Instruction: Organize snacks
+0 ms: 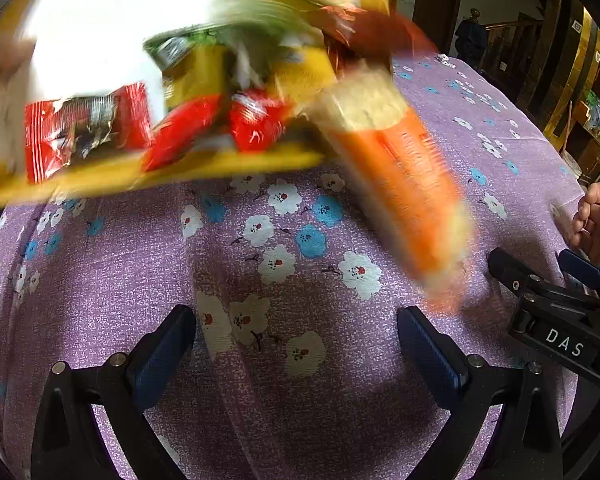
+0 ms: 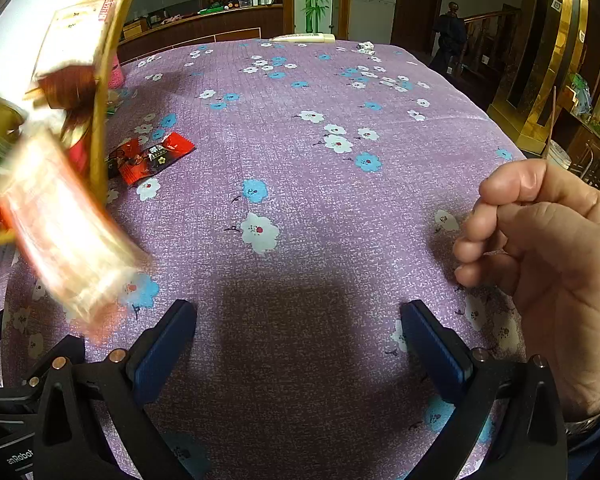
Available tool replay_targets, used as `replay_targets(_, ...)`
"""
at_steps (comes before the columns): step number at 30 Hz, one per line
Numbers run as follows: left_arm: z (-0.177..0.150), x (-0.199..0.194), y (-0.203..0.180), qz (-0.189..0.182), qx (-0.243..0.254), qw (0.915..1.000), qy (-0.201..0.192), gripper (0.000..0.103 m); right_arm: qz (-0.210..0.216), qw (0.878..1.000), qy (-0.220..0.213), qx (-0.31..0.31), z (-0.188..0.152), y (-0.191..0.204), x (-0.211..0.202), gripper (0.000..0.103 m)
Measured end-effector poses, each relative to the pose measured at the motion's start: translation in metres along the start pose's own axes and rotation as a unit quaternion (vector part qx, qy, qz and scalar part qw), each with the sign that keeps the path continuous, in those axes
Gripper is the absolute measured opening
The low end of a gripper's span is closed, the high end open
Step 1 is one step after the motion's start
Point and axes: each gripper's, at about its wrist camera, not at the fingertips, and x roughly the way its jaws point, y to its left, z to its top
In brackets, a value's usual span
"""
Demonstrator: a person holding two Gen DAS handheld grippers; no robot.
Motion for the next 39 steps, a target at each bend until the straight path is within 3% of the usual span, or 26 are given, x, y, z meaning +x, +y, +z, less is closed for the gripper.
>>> replay_targets(39,0.0011,-0.0001,-0.0008,0.000,0.000,1.0000,0.000,0.103,-0.001,1.000,0.000,0.000,0.0002,0.0032,-0.0011,0.103)
